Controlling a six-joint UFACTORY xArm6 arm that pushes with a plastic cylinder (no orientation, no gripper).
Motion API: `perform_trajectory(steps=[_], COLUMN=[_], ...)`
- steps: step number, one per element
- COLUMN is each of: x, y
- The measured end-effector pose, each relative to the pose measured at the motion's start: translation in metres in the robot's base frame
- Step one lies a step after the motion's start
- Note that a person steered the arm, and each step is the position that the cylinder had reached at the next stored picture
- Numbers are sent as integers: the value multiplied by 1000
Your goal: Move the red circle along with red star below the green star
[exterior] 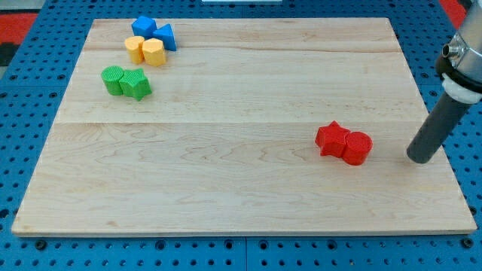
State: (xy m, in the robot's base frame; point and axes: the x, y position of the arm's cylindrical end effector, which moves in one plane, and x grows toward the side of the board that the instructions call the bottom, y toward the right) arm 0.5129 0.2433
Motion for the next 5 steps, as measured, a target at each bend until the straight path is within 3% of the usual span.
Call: perform_trajectory(steps=[3, 5], x=[0, -26], y=[-65, -78])
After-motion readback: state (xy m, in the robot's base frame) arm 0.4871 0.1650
